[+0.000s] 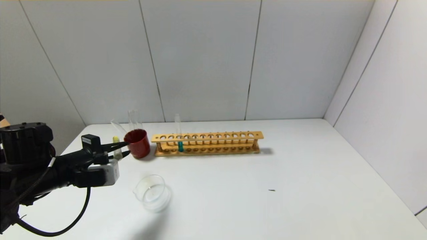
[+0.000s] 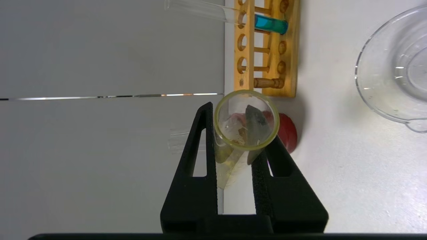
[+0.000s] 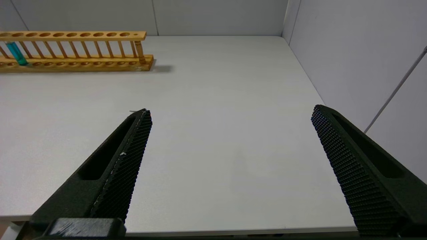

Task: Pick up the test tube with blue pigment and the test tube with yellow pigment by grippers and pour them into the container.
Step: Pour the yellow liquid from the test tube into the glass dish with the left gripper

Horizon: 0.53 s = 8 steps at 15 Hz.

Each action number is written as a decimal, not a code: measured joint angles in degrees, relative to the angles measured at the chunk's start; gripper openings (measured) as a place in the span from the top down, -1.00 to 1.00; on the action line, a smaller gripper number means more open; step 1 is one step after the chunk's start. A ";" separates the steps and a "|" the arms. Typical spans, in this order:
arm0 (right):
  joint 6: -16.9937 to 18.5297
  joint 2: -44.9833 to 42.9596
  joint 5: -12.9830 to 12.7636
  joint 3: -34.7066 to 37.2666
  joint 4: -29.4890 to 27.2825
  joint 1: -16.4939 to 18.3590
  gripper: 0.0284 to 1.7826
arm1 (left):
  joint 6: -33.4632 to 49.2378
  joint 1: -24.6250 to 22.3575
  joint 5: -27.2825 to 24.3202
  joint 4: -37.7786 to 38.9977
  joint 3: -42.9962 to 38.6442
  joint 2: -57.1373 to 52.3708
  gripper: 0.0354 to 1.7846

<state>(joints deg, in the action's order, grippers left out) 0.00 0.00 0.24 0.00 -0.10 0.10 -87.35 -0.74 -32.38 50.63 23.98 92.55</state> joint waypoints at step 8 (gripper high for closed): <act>0.00 0.00 -0.02 0.00 0.00 0.00 -0.96 | -5.75 0.01 -0.30 7.30 1.68 7.58 0.66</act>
<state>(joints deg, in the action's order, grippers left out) 0.00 0.00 0.22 0.00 -0.10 0.10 -93.10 -0.73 -32.68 57.93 25.66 100.13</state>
